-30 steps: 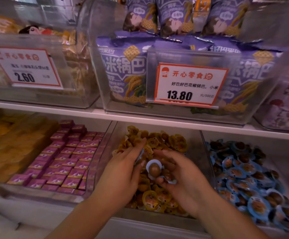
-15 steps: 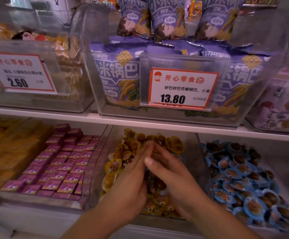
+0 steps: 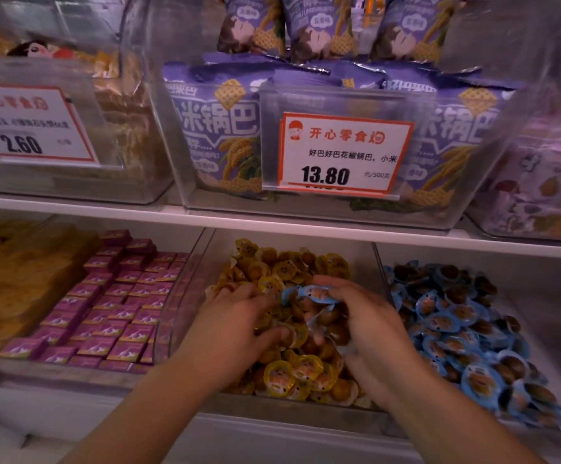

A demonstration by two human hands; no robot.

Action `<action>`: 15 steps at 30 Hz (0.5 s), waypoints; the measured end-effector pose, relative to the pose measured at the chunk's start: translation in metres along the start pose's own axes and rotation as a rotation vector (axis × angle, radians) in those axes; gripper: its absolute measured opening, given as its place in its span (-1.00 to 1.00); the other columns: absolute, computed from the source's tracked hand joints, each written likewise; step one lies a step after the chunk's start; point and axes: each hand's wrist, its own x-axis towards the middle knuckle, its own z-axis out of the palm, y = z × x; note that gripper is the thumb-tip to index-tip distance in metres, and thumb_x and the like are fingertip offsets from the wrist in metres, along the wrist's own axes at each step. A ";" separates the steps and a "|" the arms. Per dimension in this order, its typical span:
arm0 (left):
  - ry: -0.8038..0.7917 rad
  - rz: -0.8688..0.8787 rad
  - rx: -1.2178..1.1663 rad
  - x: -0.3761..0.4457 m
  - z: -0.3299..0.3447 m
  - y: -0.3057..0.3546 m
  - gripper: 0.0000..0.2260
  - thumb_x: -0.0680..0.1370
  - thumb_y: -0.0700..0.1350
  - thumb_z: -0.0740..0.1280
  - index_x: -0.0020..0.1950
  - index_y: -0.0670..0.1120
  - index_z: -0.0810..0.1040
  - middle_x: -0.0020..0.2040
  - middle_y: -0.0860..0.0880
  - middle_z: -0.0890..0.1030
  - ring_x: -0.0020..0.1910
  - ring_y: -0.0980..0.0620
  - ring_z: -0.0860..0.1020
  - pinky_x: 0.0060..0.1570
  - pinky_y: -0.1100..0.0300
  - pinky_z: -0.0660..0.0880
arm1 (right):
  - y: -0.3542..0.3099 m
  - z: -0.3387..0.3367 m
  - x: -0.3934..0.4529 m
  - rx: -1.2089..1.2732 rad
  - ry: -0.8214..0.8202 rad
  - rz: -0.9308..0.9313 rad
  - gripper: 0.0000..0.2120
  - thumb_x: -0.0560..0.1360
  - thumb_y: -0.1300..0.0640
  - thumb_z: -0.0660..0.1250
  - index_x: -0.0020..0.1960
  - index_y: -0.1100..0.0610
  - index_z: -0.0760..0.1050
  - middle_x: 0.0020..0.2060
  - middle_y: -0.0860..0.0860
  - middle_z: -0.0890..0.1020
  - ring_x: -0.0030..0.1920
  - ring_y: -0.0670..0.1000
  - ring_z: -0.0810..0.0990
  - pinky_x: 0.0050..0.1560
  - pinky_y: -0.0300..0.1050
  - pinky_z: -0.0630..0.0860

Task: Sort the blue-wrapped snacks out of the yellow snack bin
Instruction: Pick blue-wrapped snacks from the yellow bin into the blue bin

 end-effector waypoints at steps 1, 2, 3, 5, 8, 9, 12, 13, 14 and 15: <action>-0.018 -0.005 0.056 0.001 0.002 0.002 -0.52 0.48 0.37 0.20 0.34 0.22 0.48 0.21 0.17 0.47 0.18 0.00 0.43 0.20 0.06 0.33 | 0.002 0.000 0.000 -0.032 0.014 0.001 -0.77 0.62 0.22 0.19 0.04 0.17 0.63 -0.34 0.29 0.64 -0.43 0.16 0.51 -0.45 -0.07 0.40; -0.018 -0.012 0.095 0.001 0.003 0.004 -0.53 0.49 0.37 0.17 0.31 0.22 0.50 0.20 0.17 0.46 0.18 0.00 0.42 0.19 0.06 0.32 | 0.003 -0.001 0.001 -0.060 0.032 -0.001 -0.77 0.62 0.21 0.19 0.04 0.14 0.63 -0.35 0.28 0.63 -0.43 0.17 0.50 -0.42 -0.04 0.37; -0.015 -0.015 0.131 0.002 0.003 0.005 -0.54 0.49 0.36 0.13 0.28 0.22 0.52 0.18 0.16 0.46 0.16 -0.01 0.41 0.18 0.05 0.32 | 0.004 -0.001 0.002 -0.082 0.054 -0.006 -0.77 0.62 0.20 0.19 0.04 0.11 0.63 -0.36 0.26 0.63 -0.44 0.16 0.49 -0.40 -0.03 0.35; -0.012 -0.018 0.164 0.003 0.000 0.006 -0.55 0.46 0.31 0.07 0.21 0.20 0.55 0.13 0.14 0.47 0.12 -0.03 0.44 0.16 0.01 0.36 | 0.006 -0.002 0.005 -0.108 0.100 -0.017 -0.77 0.62 0.17 0.19 0.02 0.06 0.63 -0.40 0.22 0.63 -0.47 0.14 0.50 -0.39 -0.02 0.38; 0.085 0.007 0.092 0.015 -0.005 0.008 -0.61 0.48 0.22 0.09 0.16 0.17 0.58 0.08 0.10 0.51 0.06 -0.06 0.50 0.12 0.01 0.41 | 0.009 0.000 0.006 -0.087 0.139 0.024 -0.80 0.61 0.11 0.22 0.01 0.07 0.63 -0.44 0.20 0.60 -0.50 0.13 0.49 -0.39 -0.03 0.43; 0.129 0.028 0.081 0.023 -0.006 0.008 -0.63 0.50 0.19 0.11 0.18 0.16 0.57 0.11 0.08 0.54 0.06 -0.07 0.52 0.11 0.00 0.42 | 0.010 0.001 0.005 -0.036 0.136 0.063 -0.79 0.60 0.11 0.23 0.00 0.11 0.64 -0.44 0.20 0.58 -0.51 0.12 0.49 -0.43 -0.06 0.42; 0.088 0.092 0.137 0.051 -0.002 0.015 -0.66 0.55 0.13 0.19 0.32 0.17 0.48 0.27 0.05 0.52 0.19 -0.11 0.49 0.20 -0.03 0.39 | 0.014 0.003 0.001 0.090 0.088 0.196 -0.72 0.55 0.12 0.27 -0.20 0.20 0.68 -0.44 0.20 0.56 -0.51 0.07 0.49 -0.46 -0.09 0.38; 0.018 0.115 0.167 0.059 0.004 0.017 -0.65 0.57 0.13 0.19 0.34 0.18 0.45 0.30 0.05 0.50 0.22 -0.11 0.48 0.25 -0.04 0.35 | 0.017 0.003 0.000 0.102 0.071 0.230 -0.68 0.54 0.12 0.28 -0.29 0.20 0.69 -0.44 0.21 0.55 -0.52 0.07 0.49 -0.43 -0.07 0.36; -0.062 0.129 0.199 0.065 0.009 0.019 -0.66 0.57 0.14 0.18 0.34 0.18 0.44 0.30 0.05 0.50 0.22 -0.12 0.48 0.28 -0.04 0.31 | 0.020 0.004 -0.001 0.104 0.059 0.260 -0.65 0.54 0.12 0.29 -0.35 0.19 0.69 -0.43 0.22 0.55 -0.51 0.07 0.48 -0.41 -0.07 0.36; -0.122 0.134 0.217 0.069 0.013 0.021 -0.66 0.55 0.15 0.18 0.31 0.17 0.45 0.27 0.04 0.53 0.21 -0.11 0.50 0.31 -0.04 0.27 | 0.022 0.005 -0.002 0.100 0.052 0.282 -0.65 0.54 0.14 0.30 -0.36 0.18 0.68 -0.42 0.22 0.54 -0.51 0.07 0.47 -0.41 -0.08 0.37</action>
